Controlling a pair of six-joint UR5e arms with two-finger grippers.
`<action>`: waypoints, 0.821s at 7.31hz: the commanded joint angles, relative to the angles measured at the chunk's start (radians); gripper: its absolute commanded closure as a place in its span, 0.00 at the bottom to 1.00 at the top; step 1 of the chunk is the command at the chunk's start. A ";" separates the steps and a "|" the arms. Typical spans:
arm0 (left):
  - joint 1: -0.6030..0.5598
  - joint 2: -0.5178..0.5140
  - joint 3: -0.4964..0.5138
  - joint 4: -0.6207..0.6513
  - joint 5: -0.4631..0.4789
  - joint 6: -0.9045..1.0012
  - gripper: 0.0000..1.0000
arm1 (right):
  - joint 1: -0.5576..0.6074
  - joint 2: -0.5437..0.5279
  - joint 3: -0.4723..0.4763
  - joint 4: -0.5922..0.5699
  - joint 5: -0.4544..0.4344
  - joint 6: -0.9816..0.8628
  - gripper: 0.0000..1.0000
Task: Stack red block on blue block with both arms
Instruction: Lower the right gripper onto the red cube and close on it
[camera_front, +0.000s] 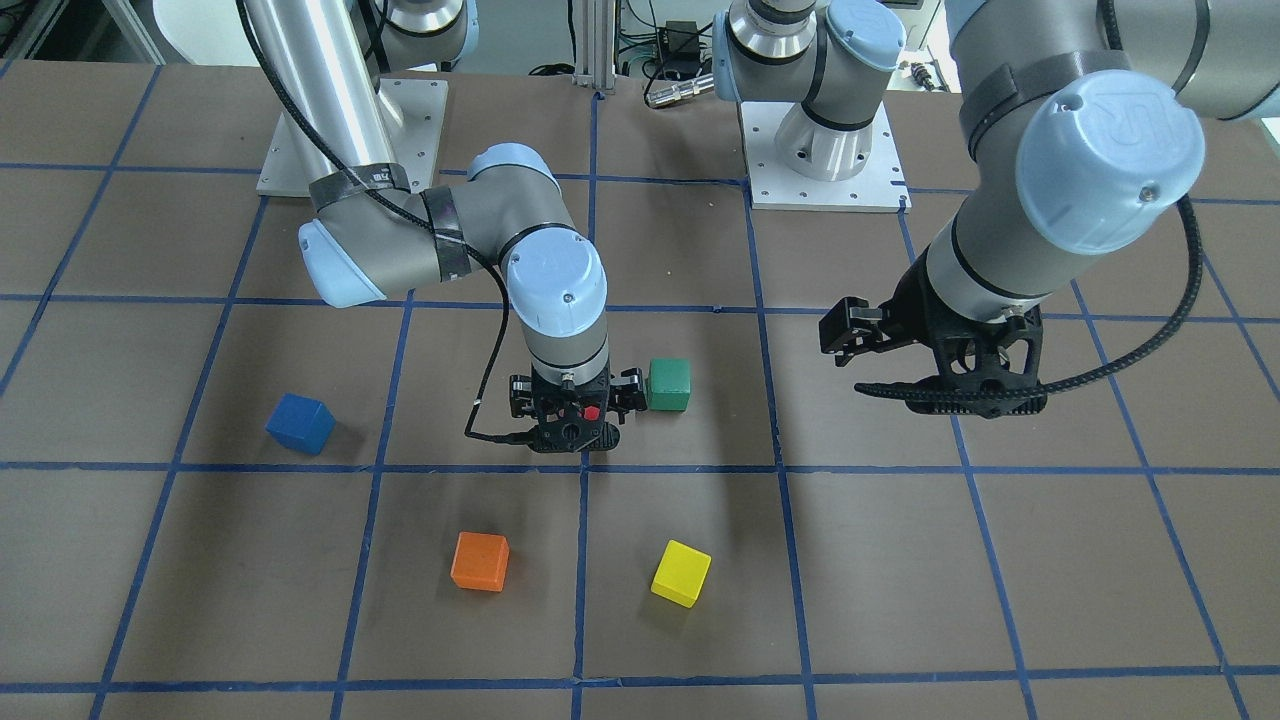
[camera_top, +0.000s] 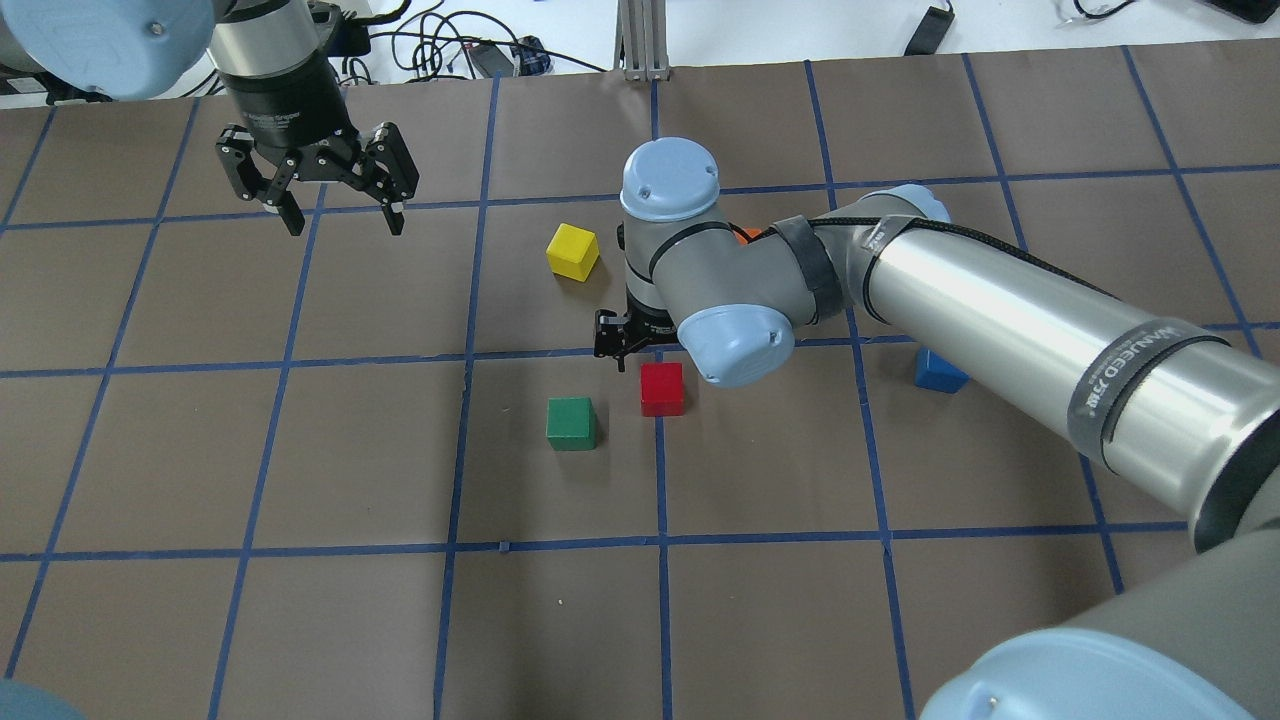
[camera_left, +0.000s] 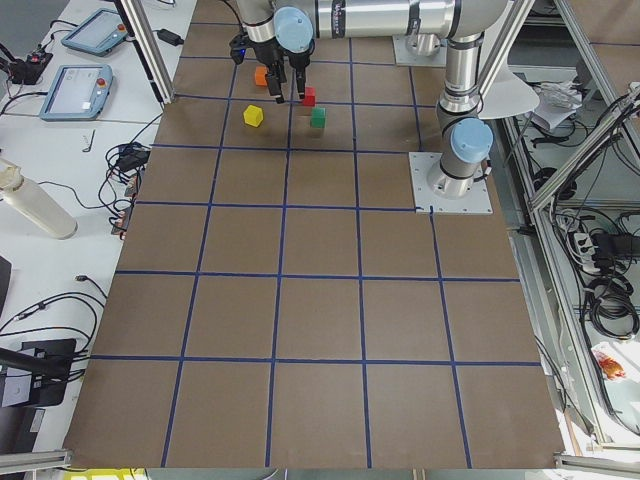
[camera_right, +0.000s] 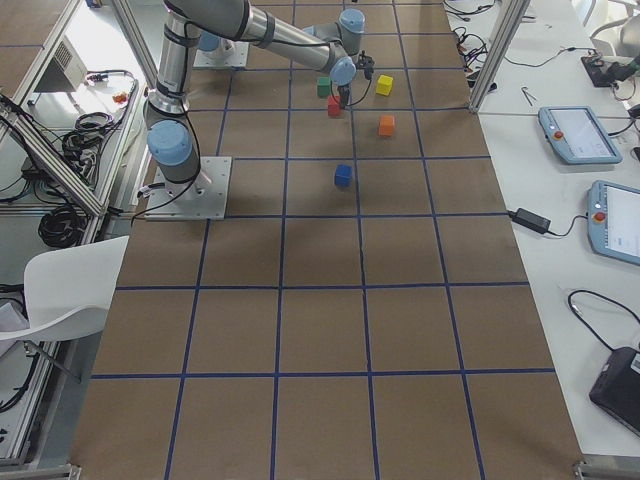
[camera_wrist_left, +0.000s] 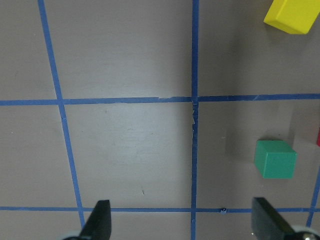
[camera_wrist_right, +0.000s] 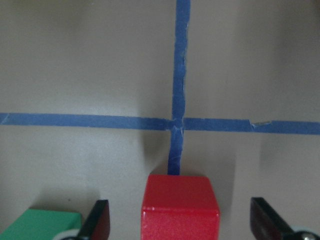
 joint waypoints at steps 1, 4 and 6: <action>0.000 -0.003 -0.003 -0.002 0.000 0.000 0.00 | 0.000 0.002 0.002 0.012 0.000 0.002 0.00; 0.002 -0.008 -0.001 0.000 0.000 0.012 0.00 | 0.000 0.002 0.020 0.026 0.000 0.002 0.51; 0.002 -0.010 -0.003 0.000 0.000 0.014 0.00 | 0.000 -0.001 0.014 0.049 0.001 0.002 1.00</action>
